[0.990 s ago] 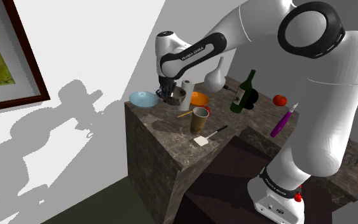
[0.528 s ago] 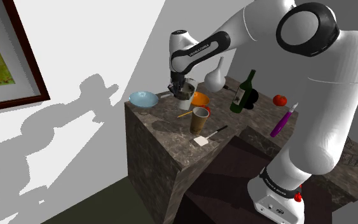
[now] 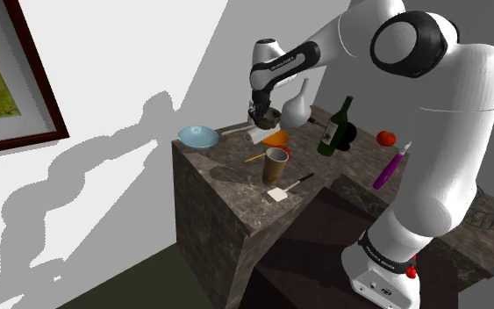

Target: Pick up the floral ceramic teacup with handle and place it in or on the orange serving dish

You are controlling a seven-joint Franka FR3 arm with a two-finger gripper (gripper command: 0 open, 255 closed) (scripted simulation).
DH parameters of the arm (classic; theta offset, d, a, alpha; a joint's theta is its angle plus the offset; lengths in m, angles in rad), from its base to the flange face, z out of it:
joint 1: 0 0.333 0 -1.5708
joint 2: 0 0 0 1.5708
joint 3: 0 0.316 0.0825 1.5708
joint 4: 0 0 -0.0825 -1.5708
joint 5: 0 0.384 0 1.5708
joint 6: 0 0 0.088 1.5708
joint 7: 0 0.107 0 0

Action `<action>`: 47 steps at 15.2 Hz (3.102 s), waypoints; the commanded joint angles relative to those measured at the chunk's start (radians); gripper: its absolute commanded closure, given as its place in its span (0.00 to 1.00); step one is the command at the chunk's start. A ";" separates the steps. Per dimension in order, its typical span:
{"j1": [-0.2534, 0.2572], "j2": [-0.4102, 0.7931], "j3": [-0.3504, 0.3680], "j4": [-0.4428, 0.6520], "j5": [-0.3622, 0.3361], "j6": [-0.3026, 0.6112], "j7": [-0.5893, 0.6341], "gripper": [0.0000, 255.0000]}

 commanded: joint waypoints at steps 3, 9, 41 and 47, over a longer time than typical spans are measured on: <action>-0.064 0.039 -0.019 0.064 0.019 -0.006 -0.095 1.00; -0.118 0.101 -0.031 0.134 0.036 -0.002 -0.169 1.00; -0.107 0.122 -0.030 0.105 0.027 0.045 -0.143 0.00; -0.107 0.122 -0.030 0.105 0.027 0.045 -0.143 0.00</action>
